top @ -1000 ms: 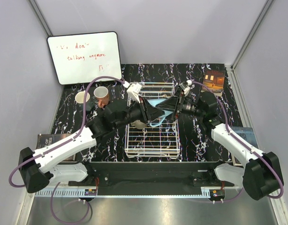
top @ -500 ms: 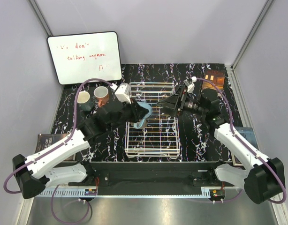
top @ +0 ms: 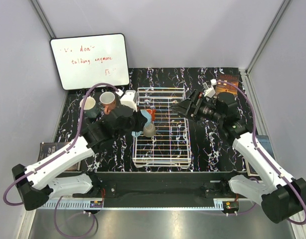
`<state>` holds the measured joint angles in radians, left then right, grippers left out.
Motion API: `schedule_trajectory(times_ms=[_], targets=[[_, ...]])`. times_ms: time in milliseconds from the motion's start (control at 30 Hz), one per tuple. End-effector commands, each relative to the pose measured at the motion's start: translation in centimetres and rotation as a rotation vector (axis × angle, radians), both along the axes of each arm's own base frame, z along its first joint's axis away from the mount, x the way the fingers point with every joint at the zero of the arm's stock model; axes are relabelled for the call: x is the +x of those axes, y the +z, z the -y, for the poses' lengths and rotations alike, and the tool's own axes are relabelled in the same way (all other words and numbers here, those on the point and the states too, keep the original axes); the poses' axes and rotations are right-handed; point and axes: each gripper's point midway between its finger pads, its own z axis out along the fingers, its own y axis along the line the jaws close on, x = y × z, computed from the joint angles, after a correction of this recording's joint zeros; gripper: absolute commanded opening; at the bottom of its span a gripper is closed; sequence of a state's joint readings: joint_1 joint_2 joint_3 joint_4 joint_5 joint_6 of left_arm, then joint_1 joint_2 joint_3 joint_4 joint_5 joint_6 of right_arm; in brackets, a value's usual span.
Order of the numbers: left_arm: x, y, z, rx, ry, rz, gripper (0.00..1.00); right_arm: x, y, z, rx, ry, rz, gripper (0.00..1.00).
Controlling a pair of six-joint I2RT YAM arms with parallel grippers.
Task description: Unload the cups from the dish rack
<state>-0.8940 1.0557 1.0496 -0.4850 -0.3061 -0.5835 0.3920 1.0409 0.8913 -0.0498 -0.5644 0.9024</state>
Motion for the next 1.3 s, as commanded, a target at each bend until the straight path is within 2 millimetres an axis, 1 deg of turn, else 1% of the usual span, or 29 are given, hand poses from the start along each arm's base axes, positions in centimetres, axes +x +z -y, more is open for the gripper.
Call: schedule_trajectory(times_ms=[0,33,67,100,133,167,200,233,267,300,367,400,467,500,533,600,633,700,733,767,800,833,900,933,1000,1067,1133,1167,1267], targets=[[1.8,4.7,0.6,-0.085,0.043,0.118,0.0,0.8,0.1,0.4,-0.039,-0.03,0.034,1.0],[1.9,4.1,0.2,-0.056,0.062,0.103,0.0,0.8,0.1,0.4,-0.047,-0.029,0.04,1.0],[2.1,4.5,-0.2,-0.045,0.086,0.107,0.0,0.9,0.0,0.5,-0.053,-0.032,0.041,1.0],[2.6,4.7,-1.1,-0.016,0.13,0.12,0.0,1.1,-0.4,0.6,-0.065,-0.041,0.031,1.0],[2.5,3.9,-2.2,0.045,0.161,0.104,0.0,1.1,-0.5,0.6,-0.072,-0.043,0.027,1.0],[2.9,4.5,-2.9,0.064,0.199,0.111,0.0,1.2,-0.8,0.7,-0.085,-0.046,0.03,1.0],[3.4,4.7,-4.5,0.116,0.275,0.13,0.0,1.3,-1.2,0.8,-0.094,-0.049,0.017,1.0],[3.2,4.0,-6.0,0.185,0.315,0.11,0.0,1.4,-1.5,0.8,-0.1,-0.05,0.011,1.0],[3.4,3.9,-6.9,0.222,0.348,0.109,0.0,1.4,-1.6,0.8,-0.107,-0.051,0.011,0.99],[3.9,4.3,-8.6,0.249,0.411,0.114,0.0,1.5,-2.1,0.8,-0.114,-0.048,-0.002,1.0],[4.0,3.4,-10.8,0.303,0.456,0.07,0.0,1.6,-2.4,0.7,-0.118,-0.046,-0.01,1.0],[4.7,2.5,-12.8,0.314,0.513,0.023,0.0,1.6,-2.7,0.7,-0.121,-0.044,-0.019,0.99],[5.1,0.8,-14.8,0.32,0.556,-0.044,0.0,1.6,-3.0,0.6,-0.125,-0.042,-0.024,0.99],[5.7,-0.7,-16.3,0.303,0.581,-0.111,0.0,1.7,-3.2,0.6,-0.128,-0.041,-0.031,0.99],[5.9,-2.5,-16.9,0.306,0.588,-0.156,0.0,1.8,-3.3,0.6,-0.131,-0.041,-0.031,0.99],[6.4,-4.8,-18.5,0.291,0.614,-0.229,0.0,1.7,-3.6,0.5,-0.138,-0.033,-0.038,0.99],[6.7,-6.8,-18.8,0.301,0.617,-0.277,0.0,1.7,-3.7,0.5,-0.143,-0.031,-0.037,0.99],[7.4,-8.5,-19.3,0.275,0.617,-0.328,0.0,1.6,-4.0,0.6,-0.155,-0.026,-0.046,0.99],[7.8,-9.6,-19.1,0.275,0.612,-0.355,0.0,1.6,-4.2,0.7,-0.159,-0.028,-0.049,0.99],[8.1,-10.0,-19.0,0.268,0.609,-0.367,0.0,1.5,-4.4,0.7,-0.166,-0.028,-0.056,0.99],[8.3,-10.4,-18.8,0.262,0.603,-0.377,0.0,1.4,-4.3,0.7,-0.165,-0.028,-0.051,0.99],[8.7,-11.2,-18.6,0.27,0.6,-0.394,0.0,1.4,-4.5,0.8,-0.171,-0.026,-0.051,0.99],[9.2,-11.7,-18.3,0.266,0.596,-0.404,0.0,1.3,-4.7,1.0,-0.182,-0.032,-0.052,0.99],[9.4,-12.4,-18.3,0.275,0.597,-0.418,0.0,1.1,-4.8,1.0,-0.183,-0.029,-0.055,0.99],[9.8,-13.1,-18.3,0.272,0.597,-0.419,0.0,1.0,-4.9,1.2,-0.186,-0.032,-0.054,0.99],[10.0,-14.3,-18.4,0.279,0.597,-0.443,0.0,0.9,-5.1,1.2,-0.19,-0.033,-0.059,0.99],[10.4,-14.8,-18.5,0.271,0.599,-0.449,0.0,0.9,-5.3,1.2,-0.194,-0.031,-0.06,0.99],[10.4,-15.6,-18.7,0.275,0.599,-0.47,0.0,0.9,-5.5,1.3,-0.199,-0.032,-0.065,0.99],[10.8,-16.7,-19.1,0.273,0.608,-0.495,0.0,0.9,-5.5,1.3,-0.204,-0.031,-0.063,0.99]])
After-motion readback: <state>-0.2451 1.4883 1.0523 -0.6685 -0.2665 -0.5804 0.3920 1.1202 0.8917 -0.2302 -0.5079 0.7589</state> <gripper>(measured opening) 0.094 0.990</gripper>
